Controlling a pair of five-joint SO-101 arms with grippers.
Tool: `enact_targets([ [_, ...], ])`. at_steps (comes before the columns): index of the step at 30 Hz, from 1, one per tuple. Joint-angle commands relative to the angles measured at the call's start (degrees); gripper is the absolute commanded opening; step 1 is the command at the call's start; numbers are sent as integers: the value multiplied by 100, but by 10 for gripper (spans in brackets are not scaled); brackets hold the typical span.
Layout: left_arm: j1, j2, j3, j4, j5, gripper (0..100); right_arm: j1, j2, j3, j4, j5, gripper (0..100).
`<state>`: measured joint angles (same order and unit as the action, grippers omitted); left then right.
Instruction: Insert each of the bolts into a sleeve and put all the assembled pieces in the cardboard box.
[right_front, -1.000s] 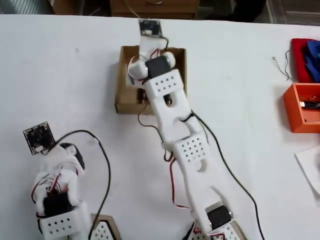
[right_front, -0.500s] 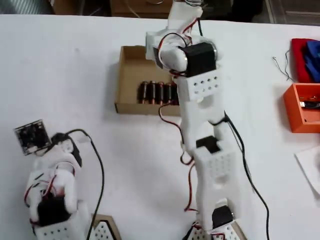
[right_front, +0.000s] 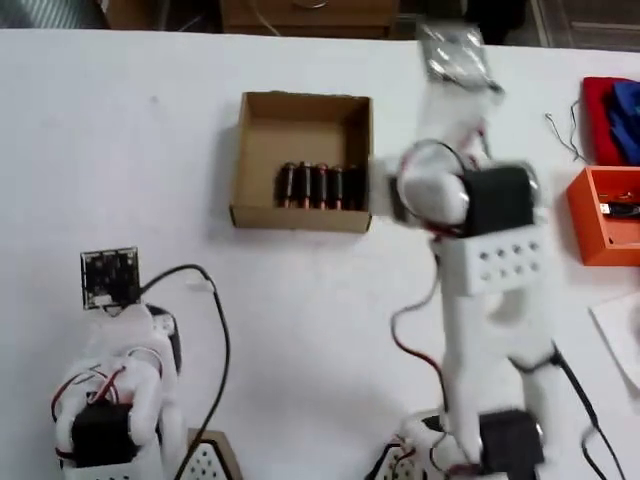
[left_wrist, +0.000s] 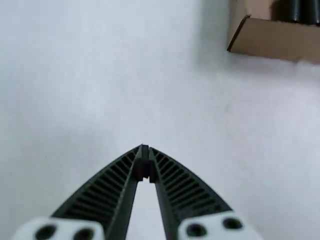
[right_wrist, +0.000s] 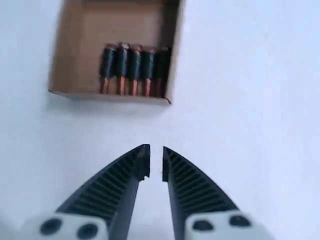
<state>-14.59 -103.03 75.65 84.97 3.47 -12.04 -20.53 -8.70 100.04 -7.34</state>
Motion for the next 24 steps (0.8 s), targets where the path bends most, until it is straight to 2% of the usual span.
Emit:
enact_targets([
  [1, 53, -105, -268, 114, -70, 27, 523, -602, 1424, 84, 378, 26],
  [7, 229, -105, -268, 123, -70, 27, 1130, -796, 3033, 84, 1020, 21],
  [11, 440, -105, -259, 114, -97, 27, 1437, -804, 3499, 84, 2286, 21],
  [14, 466, -105, -215, 62, -738, 30, 1552, -760, 3613, -48, 3332, 21],
  [16, 440, -105, -163, -62, -1319, 30, 1525, -787, 3657, -242, 3754, 21],
  [19, 440, -105, 145, -237, -1618, 29, 1613, -804, 3666, -602, 3516, 21],
  [22, 440, -105, 488, -229, -1125, 28, 1991, -901, 3727, -1332, 2558, 21],
  [24, 440, -105, 611, -185, -686, 28, 2308, -1086, 4035, -2035, 2171, 21],
])
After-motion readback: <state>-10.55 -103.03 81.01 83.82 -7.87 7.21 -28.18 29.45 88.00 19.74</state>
